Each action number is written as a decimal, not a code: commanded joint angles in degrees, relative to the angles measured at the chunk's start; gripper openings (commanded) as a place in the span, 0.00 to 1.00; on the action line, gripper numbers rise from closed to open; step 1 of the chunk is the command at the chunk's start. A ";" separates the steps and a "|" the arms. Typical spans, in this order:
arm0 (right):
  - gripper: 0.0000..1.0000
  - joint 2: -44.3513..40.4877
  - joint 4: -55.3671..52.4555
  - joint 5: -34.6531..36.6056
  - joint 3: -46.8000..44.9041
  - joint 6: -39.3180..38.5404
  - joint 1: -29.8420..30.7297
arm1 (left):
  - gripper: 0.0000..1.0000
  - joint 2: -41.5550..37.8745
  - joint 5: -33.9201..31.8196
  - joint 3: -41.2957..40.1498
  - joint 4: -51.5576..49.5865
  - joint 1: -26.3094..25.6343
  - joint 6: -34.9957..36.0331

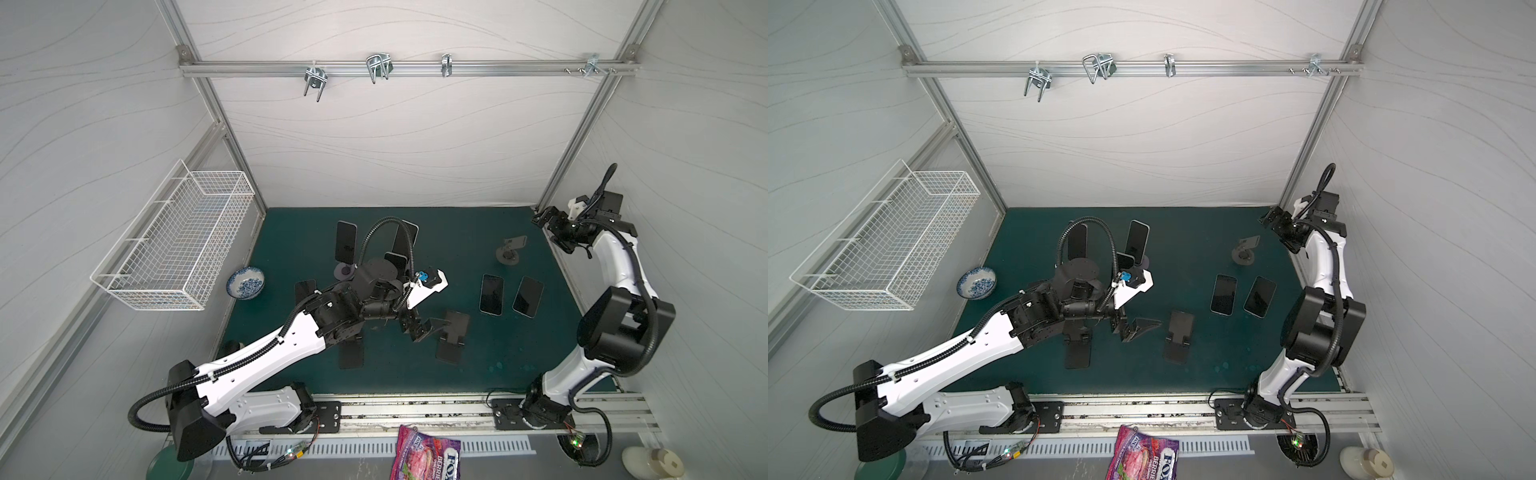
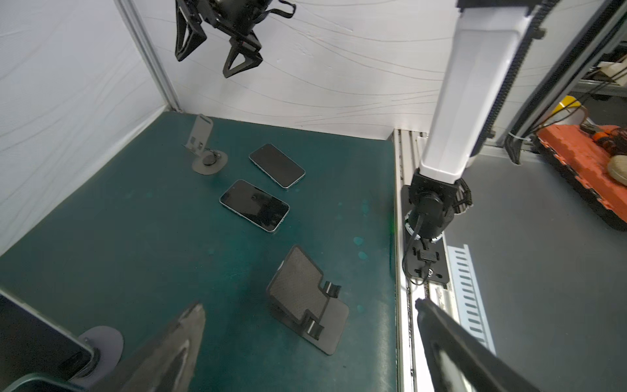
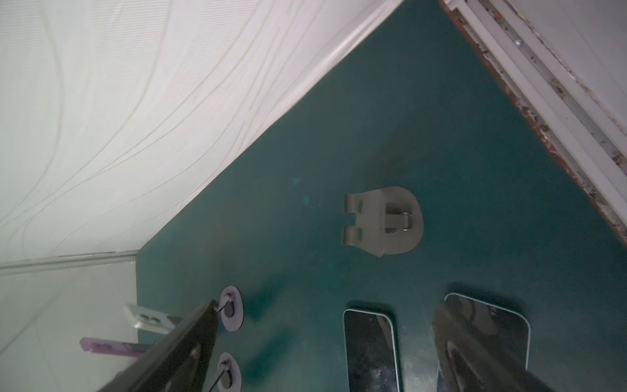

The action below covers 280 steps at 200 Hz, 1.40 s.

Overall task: Remove the phone from the phone stand
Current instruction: Move the phone stand to the top-right of the table, then remove the phone from the phone stand.

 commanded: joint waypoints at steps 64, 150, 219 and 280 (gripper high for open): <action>0.99 -17.92 -7.95 6.71 -5.07 -3.05 16.64 | 0.98 -8.24 -14.78 5.37 -10.38 -0.21 -11.38; 0.99 -32.08 -7.42 28.07 -10.65 7.72 42.11 | 0.99 -19.01 -34.55 4.20 -23.27 0.35 -20.65; 0.99 -26.24 -9.72 45.90 -4.31 14.33 65.85 | 0.98 -27.82 -37.86 -1.85 -25.82 6.54 -20.88; 0.99 -18.55 -9.82 52.42 0.00 18.14 72.94 | 0.99 -25.98 -24.53 -0.03 -29.21 20.06 -21.24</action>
